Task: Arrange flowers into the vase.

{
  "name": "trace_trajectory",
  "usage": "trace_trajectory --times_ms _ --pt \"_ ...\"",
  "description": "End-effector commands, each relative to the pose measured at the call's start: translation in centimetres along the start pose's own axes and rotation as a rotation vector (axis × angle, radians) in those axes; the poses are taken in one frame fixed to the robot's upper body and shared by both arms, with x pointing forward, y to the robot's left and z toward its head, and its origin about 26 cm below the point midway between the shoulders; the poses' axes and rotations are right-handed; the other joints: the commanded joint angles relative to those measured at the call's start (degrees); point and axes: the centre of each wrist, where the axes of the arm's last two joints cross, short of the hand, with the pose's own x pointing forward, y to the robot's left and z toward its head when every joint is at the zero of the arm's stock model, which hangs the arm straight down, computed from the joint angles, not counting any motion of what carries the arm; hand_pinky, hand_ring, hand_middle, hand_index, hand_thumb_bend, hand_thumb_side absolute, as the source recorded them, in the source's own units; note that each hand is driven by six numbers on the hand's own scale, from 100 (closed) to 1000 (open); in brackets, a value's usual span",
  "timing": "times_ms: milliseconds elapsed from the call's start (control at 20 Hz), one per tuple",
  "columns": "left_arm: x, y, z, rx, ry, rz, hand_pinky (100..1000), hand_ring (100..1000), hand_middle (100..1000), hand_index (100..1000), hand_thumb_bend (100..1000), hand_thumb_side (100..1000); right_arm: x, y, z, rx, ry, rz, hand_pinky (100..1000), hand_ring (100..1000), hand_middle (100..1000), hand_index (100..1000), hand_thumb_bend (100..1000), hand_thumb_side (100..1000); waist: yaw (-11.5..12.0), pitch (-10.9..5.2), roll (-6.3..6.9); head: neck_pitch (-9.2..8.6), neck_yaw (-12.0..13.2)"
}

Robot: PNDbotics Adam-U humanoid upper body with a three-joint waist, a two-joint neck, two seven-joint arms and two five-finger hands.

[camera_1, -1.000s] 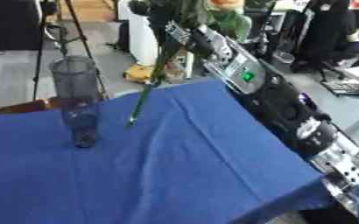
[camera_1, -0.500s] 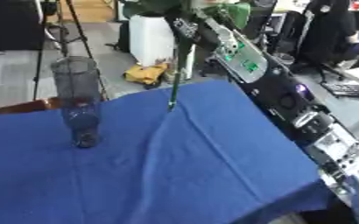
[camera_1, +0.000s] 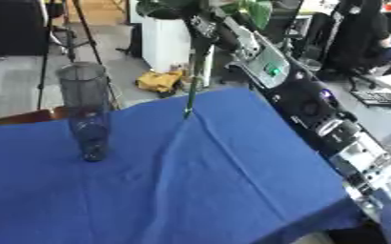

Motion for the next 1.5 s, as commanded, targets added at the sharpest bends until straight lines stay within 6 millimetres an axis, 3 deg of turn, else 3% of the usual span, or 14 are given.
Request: trace_trajectory --times_ms 50,200,550,1500 --pt "0.9 0.5 -0.5 -0.004 -0.029 -0.025 495 555 603 822 326 934 0.4 -2.4 -0.7 -0.01 -0.009 0.061 100 104 100 196 100 1000 0.06 -1.61 -0.66 0.08 -0.12" --pt "0.9 0.5 -0.6 -0.005 -0.03 -0.024 495 555 603 822 325 931 0.3 -2.5 -0.7 -0.022 -0.006 0.063 100 100 100 193 100 1000 0.31 -1.74 -0.6 0.04 -0.2" --pt "1.0 0.0 -0.7 -0.029 -0.034 -0.007 493 555 603 822 325 930 0.0 -3.5 -1.4 -0.107 0.014 0.072 100 100 100 190 100 1000 4.72 -2.08 -0.31 -0.2 -3.94" --pt "1.0 0.0 -0.7 -0.028 -0.035 -0.004 493 555 602 822 327 929 -0.1 -3.3 -1.5 -0.114 0.022 0.067 100 100 100 190 100 1000 5.45 -1.88 -0.21 -0.22 -4.49"
